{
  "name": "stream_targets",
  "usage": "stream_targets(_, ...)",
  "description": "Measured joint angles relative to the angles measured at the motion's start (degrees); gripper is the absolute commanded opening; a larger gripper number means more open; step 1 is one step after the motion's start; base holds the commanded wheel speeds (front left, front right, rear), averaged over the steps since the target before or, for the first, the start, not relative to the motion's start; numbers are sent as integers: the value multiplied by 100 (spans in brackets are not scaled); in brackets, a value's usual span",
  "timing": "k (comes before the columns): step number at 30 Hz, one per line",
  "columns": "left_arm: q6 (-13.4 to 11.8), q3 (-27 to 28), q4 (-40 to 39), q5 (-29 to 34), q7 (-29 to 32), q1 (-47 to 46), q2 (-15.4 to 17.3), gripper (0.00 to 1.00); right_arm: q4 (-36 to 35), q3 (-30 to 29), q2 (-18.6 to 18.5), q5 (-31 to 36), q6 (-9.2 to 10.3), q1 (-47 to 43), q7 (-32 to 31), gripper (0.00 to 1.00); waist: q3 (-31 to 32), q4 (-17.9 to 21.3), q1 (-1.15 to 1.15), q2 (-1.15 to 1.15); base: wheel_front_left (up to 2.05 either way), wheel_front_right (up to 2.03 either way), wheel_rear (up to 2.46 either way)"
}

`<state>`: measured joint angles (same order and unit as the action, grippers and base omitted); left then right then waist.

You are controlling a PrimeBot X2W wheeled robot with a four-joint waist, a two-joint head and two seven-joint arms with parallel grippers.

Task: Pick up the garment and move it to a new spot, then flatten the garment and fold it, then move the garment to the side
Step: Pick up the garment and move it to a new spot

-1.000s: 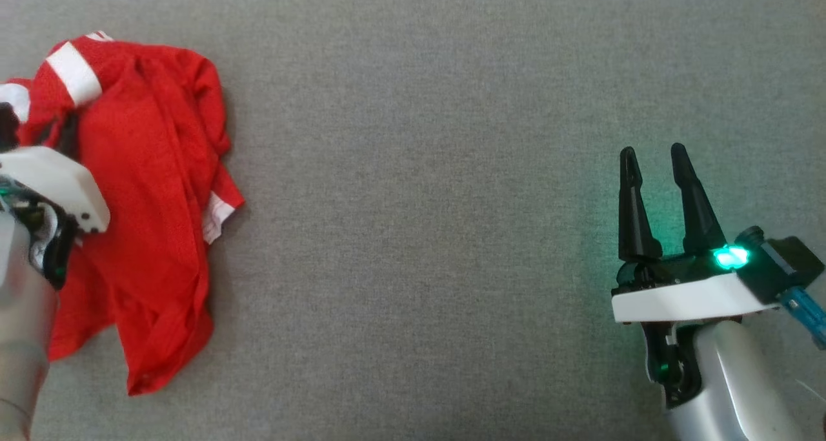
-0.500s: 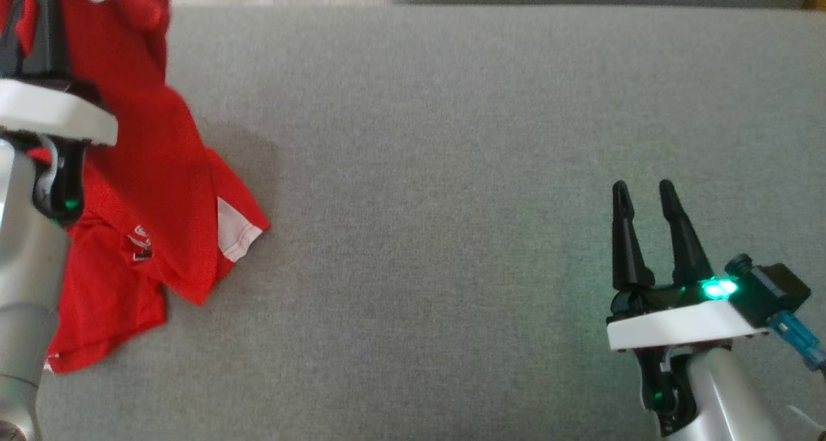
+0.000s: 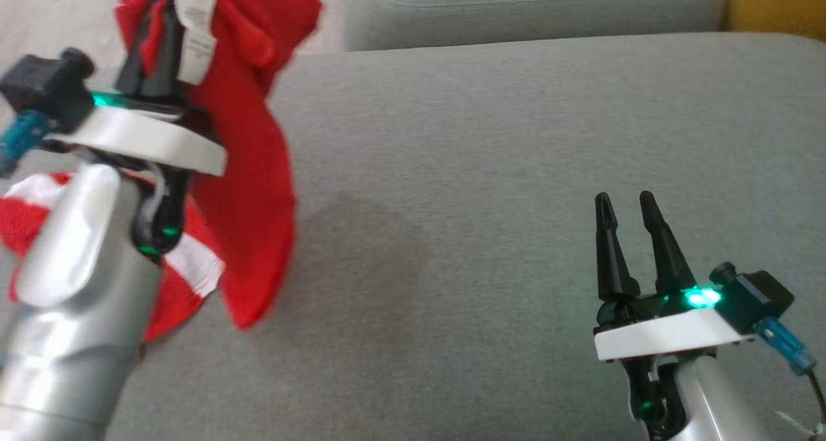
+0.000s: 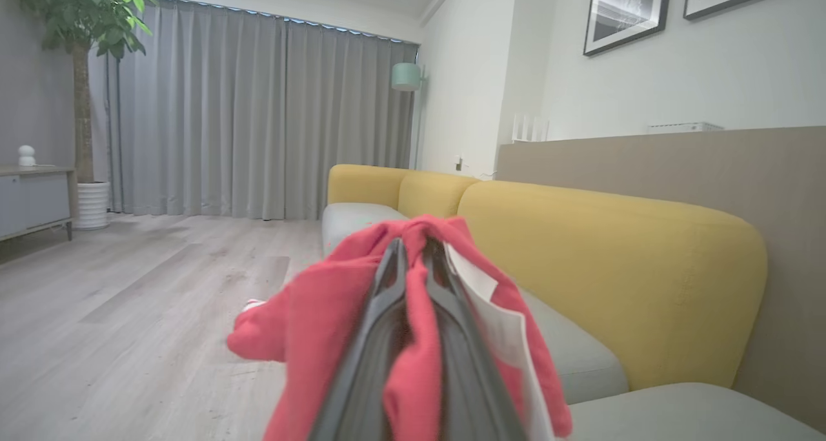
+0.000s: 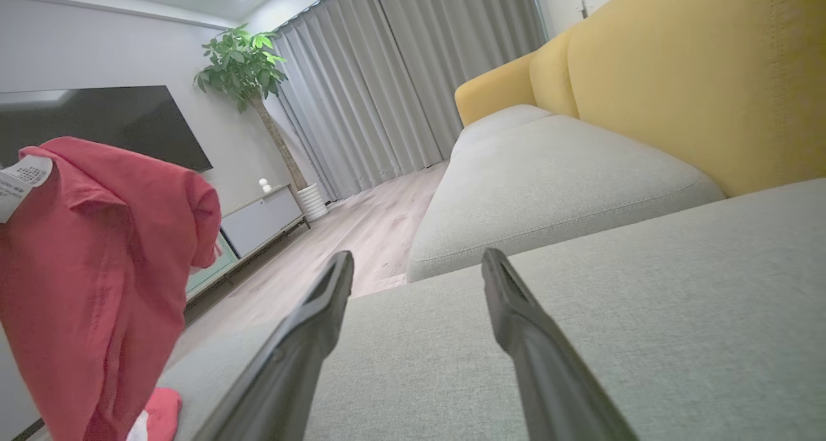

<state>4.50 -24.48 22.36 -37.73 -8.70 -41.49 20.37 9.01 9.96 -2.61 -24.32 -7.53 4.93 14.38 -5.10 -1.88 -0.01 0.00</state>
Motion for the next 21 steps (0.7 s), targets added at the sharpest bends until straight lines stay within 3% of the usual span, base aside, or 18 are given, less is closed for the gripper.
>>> stream_targets(9,-82,-390,-210,-143,207,129,-632,0,-10,265,1,-148,0,36,0,100,-73,769,0,0,0,0,0)
stream_targets(18,-97,-680,637,-54,74,-532,-1321,0,-100,487,-2,-422,0,443,0,100,-421,1657,1,0,0,0,0)
stream_targets(19,-97,-692,806,-47,32,-647,-1377,16,-101,487,-2,-456,0,461,0,100,-464,1743,1,0,0,0,0)
stream_targets(20,-92,-734,979,15,-15,-758,-1397,100,-101,489,-2,-481,0,469,0,100,-508,1820,1,0,0,0,0)
stream_targets(21,-87,-784,1172,104,-52,-869,-1416,100,-102,504,-3,-510,0,474,0,100,-550,1893,1,0,0,0,0)
